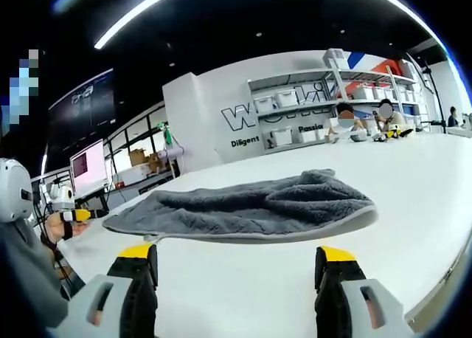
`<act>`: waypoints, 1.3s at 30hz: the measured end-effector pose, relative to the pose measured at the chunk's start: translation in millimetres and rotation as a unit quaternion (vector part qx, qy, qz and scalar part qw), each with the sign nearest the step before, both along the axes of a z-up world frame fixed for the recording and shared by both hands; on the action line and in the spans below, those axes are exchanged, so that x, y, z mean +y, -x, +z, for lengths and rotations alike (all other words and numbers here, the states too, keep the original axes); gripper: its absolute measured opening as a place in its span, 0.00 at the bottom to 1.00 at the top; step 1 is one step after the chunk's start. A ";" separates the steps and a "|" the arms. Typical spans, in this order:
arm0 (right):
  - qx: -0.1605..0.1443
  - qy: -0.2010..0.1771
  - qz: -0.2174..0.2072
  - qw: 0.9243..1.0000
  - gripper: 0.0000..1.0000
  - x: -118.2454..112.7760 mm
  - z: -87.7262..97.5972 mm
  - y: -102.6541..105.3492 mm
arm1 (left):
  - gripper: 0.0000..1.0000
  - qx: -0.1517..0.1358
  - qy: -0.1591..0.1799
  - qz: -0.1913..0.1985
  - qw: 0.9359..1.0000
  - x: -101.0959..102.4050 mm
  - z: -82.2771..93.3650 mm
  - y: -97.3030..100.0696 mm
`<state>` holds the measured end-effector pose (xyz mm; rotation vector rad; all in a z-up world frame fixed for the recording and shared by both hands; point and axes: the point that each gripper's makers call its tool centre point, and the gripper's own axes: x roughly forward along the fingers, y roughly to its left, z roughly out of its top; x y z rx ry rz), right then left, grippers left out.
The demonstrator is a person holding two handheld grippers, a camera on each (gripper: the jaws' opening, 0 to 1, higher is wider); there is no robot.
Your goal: Fold the towel on the table until its edges align and the towel forms a compact rectangular stack.
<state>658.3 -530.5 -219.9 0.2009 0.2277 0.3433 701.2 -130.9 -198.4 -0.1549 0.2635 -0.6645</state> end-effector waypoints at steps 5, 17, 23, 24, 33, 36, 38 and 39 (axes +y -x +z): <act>0.001 0.002 0.000 1.000 0.92 -1.2 0.2 0.2 | 0.99 0.000 0.000 0.001 1.000 0.4 -0.1 -0.1; -0.018 0.020 -0.019 0.999 0.91 -25.2 22.2 -4.6 | 0.98 0.000 -0.003 0.002 1.000 0.5 0.6 -1.1; -0.036 0.037 -0.027 0.998 0.89 -45.9 44.7 -18.2 | 0.98 0.001 -0.004 0.001 1.000 -0.1 -0.1 -1.2; -0.040 0.041 -0.028 0.998 0.89 -50.9 50.2 -23.2 | 0.98 0.002 -0.004 0.000 1.000 -0.4 0.2 -1.2; -0.052 0.077 0.001 0.996 0.87 -71.3 83.8 -59.3 | 0.98 -0.003 -0.004 -0.007 1.000 -5.4 3.0 -1.0; -0.049 0.075 0.027 0.996 0.87 -74.1 89.5 -70.8 | 0.98 -0.002 -0.004 -0.009 1.000 -6.1 2.6 -0.8; -0.043 0.085 0.058 0.994 0.87 -74.9 92.4 -83.8 | 0.98 -0.004 -0.003 -0.010 1.000 -6.5 3.6 -0.6; -0.040 0.089 0.073 0.993 0.87 -75.2 93.8 -90.3 | 0.98 -0.004 -0.003 -0.010 1.000 -6.8 4.1 -0.5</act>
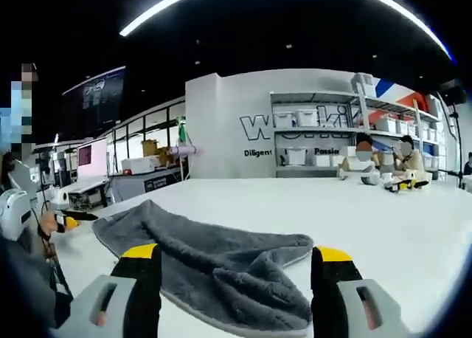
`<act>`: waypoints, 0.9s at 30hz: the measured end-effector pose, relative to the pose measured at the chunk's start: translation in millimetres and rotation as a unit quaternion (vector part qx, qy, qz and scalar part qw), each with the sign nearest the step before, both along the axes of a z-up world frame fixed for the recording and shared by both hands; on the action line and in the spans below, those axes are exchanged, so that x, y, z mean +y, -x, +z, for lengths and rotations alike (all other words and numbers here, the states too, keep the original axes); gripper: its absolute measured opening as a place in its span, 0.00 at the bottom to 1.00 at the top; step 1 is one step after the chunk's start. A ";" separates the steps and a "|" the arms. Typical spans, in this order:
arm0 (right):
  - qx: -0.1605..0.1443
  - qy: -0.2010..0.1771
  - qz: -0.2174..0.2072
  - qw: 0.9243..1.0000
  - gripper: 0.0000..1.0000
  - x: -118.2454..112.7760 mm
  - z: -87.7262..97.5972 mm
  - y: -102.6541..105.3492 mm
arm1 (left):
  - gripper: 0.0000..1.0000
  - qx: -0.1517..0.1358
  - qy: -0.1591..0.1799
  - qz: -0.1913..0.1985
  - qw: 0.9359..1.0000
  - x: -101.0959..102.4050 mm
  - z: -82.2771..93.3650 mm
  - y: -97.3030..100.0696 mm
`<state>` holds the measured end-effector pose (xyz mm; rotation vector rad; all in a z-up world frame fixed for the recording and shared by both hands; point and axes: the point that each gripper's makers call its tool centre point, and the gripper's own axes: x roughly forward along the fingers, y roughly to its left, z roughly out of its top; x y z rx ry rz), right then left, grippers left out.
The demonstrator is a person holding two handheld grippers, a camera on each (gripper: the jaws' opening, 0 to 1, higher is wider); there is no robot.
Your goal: Fold the towel on the table until its edges align and the towel forms a compact rectangular stack.
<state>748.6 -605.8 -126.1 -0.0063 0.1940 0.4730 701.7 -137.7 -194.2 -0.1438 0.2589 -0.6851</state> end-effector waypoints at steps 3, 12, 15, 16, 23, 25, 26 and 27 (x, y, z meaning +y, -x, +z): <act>0.015 0.026 0.036 0.999 0.87 -0.1 1.2 -18.3 | 0.98 -0.002 -0.001 -0.001 1.000 -0.4 1.4 0.5; 0.048 0.003 0.105 0.993 0.87 4.5 3.8 -85.2 | 0.98 -0.005 0.001 0.001 1.000 2.1 3.6 2.3; 0.075 0.011 0.121 0.990 0.87 4.4 -10.7 -105.4 | 0.98 -0.005 -0.002 0.005 1.000 4.8 3.7 2.8; 0.090 0.010 0.132 0.987 0.87 5.8 -18.2 -110.1 | 0.98 -0.005 -0.003 0.005 1.000 5.6 3.8 3.1; 0.150 0.009 0.131 0.980 0.87 -0.1 -59.6 -150.4 | 0.98 -0.008 -0.008 0.012 1.000 10.2 6.1 4.6; 0.159 0.009 0.122 0.980 0.86 -2.5 -68.2 -160.5 | 0.98 -0.008 -0.009 0.014 1.000 11.3 6.5 5.1; 0.167 0.016 0.117 0.979 0.85 -4.0 -72.8 -164.7 | 0.98 -0.008 -0.010 0.015 1.000 11.7 6.6 5.5; 0.175 0.029 0.111 0.978 0.82 -8.3 -78.4 -169.3 | 0.98 -0.008 -0.010 0.015 1.000 12.0 6.6 5.7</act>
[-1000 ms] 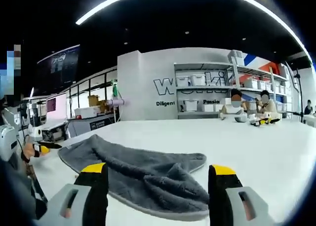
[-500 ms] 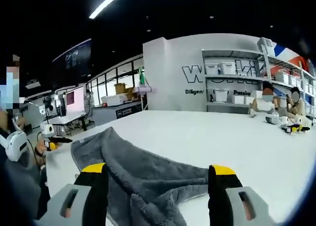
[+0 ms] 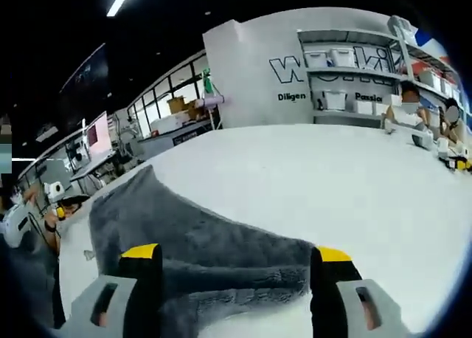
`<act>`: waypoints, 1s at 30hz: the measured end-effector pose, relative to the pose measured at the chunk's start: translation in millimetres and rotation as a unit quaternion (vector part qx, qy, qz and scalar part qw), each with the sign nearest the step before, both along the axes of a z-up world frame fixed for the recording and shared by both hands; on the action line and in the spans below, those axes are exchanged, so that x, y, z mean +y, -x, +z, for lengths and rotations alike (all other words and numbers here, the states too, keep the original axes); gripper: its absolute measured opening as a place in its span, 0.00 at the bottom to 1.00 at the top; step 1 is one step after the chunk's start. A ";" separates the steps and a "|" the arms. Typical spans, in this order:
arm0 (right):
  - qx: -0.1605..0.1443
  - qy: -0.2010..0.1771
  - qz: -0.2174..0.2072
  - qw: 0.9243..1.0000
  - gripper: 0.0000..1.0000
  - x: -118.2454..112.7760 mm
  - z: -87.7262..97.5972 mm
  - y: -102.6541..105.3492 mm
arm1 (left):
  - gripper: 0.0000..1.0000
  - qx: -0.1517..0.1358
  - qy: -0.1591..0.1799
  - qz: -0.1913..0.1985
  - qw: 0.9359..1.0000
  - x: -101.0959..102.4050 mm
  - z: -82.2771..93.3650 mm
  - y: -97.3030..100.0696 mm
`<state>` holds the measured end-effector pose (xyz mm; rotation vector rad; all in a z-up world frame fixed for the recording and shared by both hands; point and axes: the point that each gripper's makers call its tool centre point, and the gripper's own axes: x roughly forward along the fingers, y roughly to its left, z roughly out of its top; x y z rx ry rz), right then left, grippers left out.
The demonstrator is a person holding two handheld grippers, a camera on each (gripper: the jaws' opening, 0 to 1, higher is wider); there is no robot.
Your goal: Fold the towel on the table until its edges align and the towel forms a compact rectangular stack.
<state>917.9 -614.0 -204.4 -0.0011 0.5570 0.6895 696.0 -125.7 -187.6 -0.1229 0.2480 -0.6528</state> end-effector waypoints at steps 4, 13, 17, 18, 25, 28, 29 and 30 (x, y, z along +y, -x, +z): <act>0.007 0.048 -0.015 0.999 0.75 -8.7 -11.9 -15.0 | 0.98 0.000 -0.002 0.005 1.000 1.4 0.1 0.6; 0.034 0.081 -0.039 0.995 0.64 -20.4 -24.6 -30.3 | 0.98 -0.002 -0.001 0.010 1.000 1.0 0.1 0.9; 0.050 0.098 -0.056 0.992 0.59 -27.5 -34.8 -32.9 | 0.98 -0.001 0.001 0.013 1.000 1.3 -0.8 0.5; 0.048 0.103 -0.059 0.992 0.58 -28.5 -36.3 -33.5 | 0.98 -0.001 0.001 0.013 1.000 1.3 -0.9 0.5; 0.032 0.126 -0.073 0.989 0.43 -39.4 -43.6 -36.3 | 0.98 -0.001 0.000 0.017 1.000 3.3 -0.7 -0.1; 0.032 0.125 -0.072 0.989 0.40 -38.6 -45.3 -35.4 | 0.98 -0.001 0.000 0.016 1.000 3.1 -0.7 -0.2; 0.032 0.124 -0.072 0.989 0.37 -38.1 -45.9 -35.0 | 0.98 -0.001 0.000 0.016 1.000 3.0 -0.7 -0.2; 0.031 0.122 -0.072 0.989 0.35 -37.6 -46.5 -34.6 | 0.98 -0.001 0.000 0.016 1.000 2.9 -0.7 -0.2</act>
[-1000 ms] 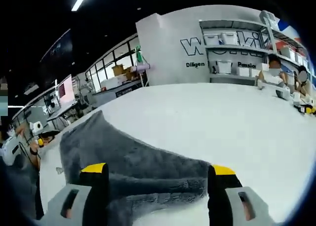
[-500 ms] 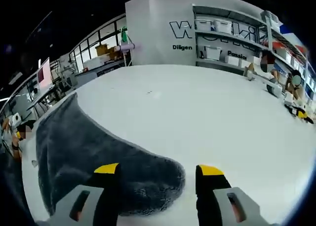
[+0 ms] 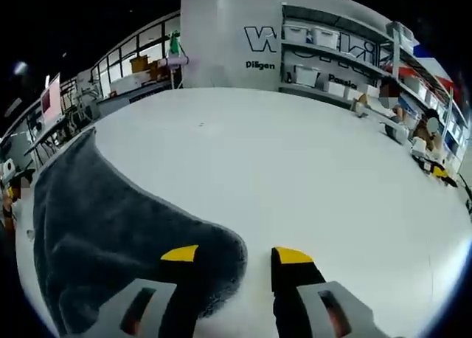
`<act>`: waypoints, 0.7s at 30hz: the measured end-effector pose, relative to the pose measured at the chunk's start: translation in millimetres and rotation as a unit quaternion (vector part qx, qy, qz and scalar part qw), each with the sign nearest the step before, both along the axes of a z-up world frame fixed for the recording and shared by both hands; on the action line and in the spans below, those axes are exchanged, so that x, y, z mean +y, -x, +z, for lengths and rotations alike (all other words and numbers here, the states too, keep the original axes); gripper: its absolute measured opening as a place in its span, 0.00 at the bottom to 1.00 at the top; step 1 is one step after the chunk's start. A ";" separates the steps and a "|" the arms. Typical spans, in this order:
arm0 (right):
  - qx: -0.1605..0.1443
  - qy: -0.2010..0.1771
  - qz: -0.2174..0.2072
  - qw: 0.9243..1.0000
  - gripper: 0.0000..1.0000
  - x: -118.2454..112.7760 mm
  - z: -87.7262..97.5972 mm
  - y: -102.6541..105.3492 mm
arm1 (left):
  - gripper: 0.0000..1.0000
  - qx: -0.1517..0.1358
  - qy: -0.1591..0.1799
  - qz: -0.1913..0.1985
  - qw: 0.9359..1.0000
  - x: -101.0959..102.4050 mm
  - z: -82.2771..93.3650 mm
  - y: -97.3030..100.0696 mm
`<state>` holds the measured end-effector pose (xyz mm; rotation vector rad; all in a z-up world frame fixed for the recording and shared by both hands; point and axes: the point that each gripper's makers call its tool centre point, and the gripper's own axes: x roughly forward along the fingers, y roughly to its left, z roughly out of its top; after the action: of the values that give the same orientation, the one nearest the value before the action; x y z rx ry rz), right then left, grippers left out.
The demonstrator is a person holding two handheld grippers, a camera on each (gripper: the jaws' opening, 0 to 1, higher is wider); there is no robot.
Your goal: Fold the towel on the table until its edges align and the towel forms a compact rectangular stack.
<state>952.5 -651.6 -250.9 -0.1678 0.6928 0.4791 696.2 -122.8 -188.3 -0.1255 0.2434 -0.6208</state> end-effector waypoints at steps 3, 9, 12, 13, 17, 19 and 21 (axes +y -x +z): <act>-0.010 0.003 0.001 1.000 0.27 1.1 1.2 -0.9 | 0.98 0.001 -0.001 0.000 1.000 -0.2 -0.8 -0.4; -0.009 -0.009 0.006 1.000 0.20 7.3 -1.3 0.7 | 0.98 0.002 -0.001 -0.003 1.000 -1.3 -1.2 -0.9; -0.011 -0.008 0.008 1.000 0.17 9.3 -1.3 1.5 | 0.98 0.002 -0.001 -0.003 1.000 -1.1 -1.4 -1.2; -0.011 -0.006 0.011 1.000 0.15 10.1 -1.2 2.1 | 0.98 0.002 -0.001 -0.003 1.000 -1.0 -1.5 -1.2; -0.023 0.010 0.014 1.000 0.10 10.8 2.6 1.0 | 0.97 0.002 -0.001 -0.004 1.000 -1.1 -1.5 -1.1; -0.028 0.012 0.014 0.999 0.09 11.0 5.1 0.0 | 0.97 0.002 -0.001 -0.004 1.000 -1.1 -1.4 -1.1; -0.053 0.013 0.010 0.998 0.08 11.6 16.2 -4.2 | 0.97 0.002 -0.001 -0.004 1.000 -0.9 -1.2 -1.0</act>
<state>956.8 -640.1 -234.7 -0.2224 0.5947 0.4778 697.1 -123.7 -189.5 -0.1236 0.2478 -0.6282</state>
